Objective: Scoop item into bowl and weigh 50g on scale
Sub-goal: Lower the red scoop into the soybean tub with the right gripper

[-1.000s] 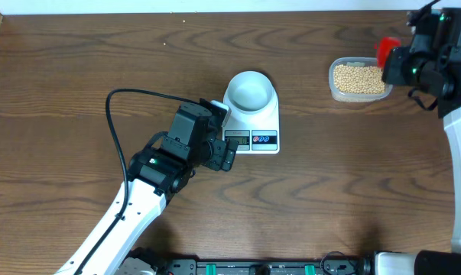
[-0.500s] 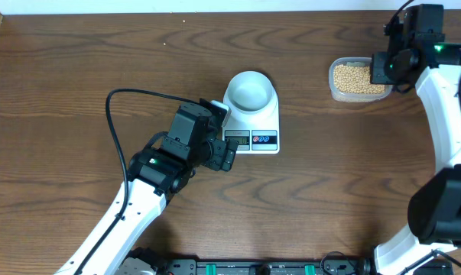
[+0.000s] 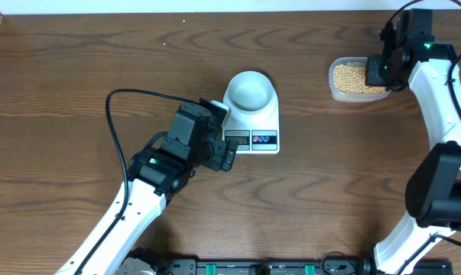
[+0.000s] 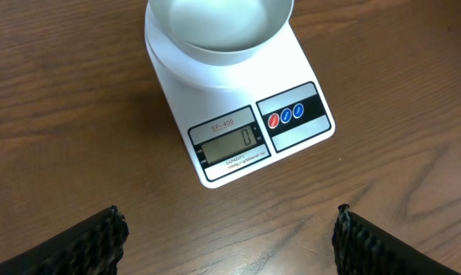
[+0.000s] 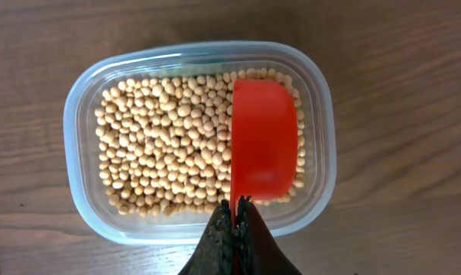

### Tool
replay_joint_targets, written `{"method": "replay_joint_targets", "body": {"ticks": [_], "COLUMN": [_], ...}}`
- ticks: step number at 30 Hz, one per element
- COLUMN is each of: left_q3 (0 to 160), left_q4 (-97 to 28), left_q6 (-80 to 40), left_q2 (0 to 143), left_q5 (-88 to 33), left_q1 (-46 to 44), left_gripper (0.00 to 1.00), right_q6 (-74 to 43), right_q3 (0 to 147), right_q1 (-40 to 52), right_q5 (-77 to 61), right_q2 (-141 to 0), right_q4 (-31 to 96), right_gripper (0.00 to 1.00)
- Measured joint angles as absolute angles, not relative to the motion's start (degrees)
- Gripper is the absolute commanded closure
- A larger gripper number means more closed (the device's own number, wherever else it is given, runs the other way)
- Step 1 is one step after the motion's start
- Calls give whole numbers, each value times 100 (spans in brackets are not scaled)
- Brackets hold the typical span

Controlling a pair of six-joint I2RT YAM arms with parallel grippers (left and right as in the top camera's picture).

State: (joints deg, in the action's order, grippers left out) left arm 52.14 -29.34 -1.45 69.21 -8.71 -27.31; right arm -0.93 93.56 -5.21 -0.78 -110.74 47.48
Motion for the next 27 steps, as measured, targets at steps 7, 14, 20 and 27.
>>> {"method": "replay_joint_targets", "body": {"ticks": [7,14,20,27], "left_q3": [5214,5214,5214,5214], "left_q4": [-2934,-2934,-2934,-2934], "left_q6": [-145,-145,-145,-145], "left_q2": [6921,6921,6921,6921], "left_q5": [-871,-871,-871,-871], "left_q1": [-2731,-2731,-2731,-2731], "left_gripper": [12,12,12,12], "right_q6": [-191,-303,-517,-751], "right_q3": [9356,9358,9358,9358], "right_q1": [-674,-681,-714,-991], "right_q5": [-401,-770,-1111,-1697], "right_q2": [-11244,-11356,-11428,-11439], "right_q4": [4709,4700,4713,4735], "right_gripper": [99,99,99,99]}}
